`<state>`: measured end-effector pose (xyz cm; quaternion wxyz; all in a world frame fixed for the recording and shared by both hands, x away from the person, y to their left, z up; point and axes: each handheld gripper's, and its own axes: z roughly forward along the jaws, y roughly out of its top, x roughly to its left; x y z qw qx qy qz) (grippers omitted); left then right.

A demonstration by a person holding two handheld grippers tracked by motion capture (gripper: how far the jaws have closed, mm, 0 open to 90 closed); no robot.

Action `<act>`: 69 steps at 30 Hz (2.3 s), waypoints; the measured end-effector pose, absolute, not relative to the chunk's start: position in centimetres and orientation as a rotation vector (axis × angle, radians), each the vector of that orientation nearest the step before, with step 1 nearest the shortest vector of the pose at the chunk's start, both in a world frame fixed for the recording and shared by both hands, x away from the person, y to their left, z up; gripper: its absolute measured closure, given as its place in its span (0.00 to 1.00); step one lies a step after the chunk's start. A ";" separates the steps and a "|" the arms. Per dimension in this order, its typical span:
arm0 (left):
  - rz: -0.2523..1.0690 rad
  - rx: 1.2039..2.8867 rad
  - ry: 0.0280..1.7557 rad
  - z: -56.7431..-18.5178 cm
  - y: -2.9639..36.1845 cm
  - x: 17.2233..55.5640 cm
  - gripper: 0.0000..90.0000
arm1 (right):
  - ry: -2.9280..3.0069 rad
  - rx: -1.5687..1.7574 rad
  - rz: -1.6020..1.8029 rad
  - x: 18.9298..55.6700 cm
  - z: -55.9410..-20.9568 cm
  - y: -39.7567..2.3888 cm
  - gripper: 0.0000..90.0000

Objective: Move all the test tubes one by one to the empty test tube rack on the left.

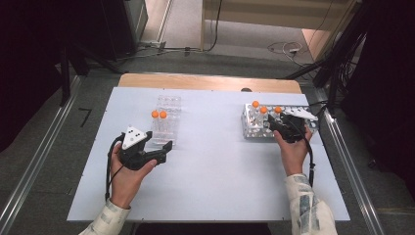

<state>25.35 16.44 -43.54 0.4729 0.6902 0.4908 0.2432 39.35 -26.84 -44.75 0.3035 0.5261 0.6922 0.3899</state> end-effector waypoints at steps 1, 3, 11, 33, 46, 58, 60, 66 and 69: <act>0.595 1.691 1.201 -43.5 16.4 25.3 0.24 | 1.839 1.392 1.030 39.4 -44.8 -26.8 0.57; 0.590 1.693 1.199 -43.5 16.4 25.4 0.24 | 1.840 1.395 1.034 39.7 -44.8 -26.8 0.60; 0.587 1.692 1.200 -43.6 16.4 25.4 0.24 | 1.844 1.401 1.037 40.1 -45.1 -26.8 0.70; 0.582 1.702 1.207 -43.7 16.4 25.5 0.24 | 1.819 1.353 1.079 39.6 -43.1 -26.8 0.80; 0.580 1.701 1.208 -43.7 16.4 25.5 0.24 | 1.786 1.282 1.118 37.9 -39.5 -27.3 0.80; 0.579 1.705 1.212 -43.8 16.2 25.5 0.23 | 1.812 1.219 1.159 35.3 -38.3 -27.5 0.80; 0.580 1.709 1.210 -43.8 16.2 25.5 0.23 | 1.818 1.212 1.166 34.8 -38.2 -27.4 0.80; 0.577 1.710 1.209 -43.8 16.1 25.5 0.23 | 1.849 1.180 1.197 33.6 -38.4 -27.1 0.80; 0.577 1.713 1.207 -43.8 16.1 25.5 0.23 | 1.864 1.169 1.210 33.1 -38.6 -26.8 0.80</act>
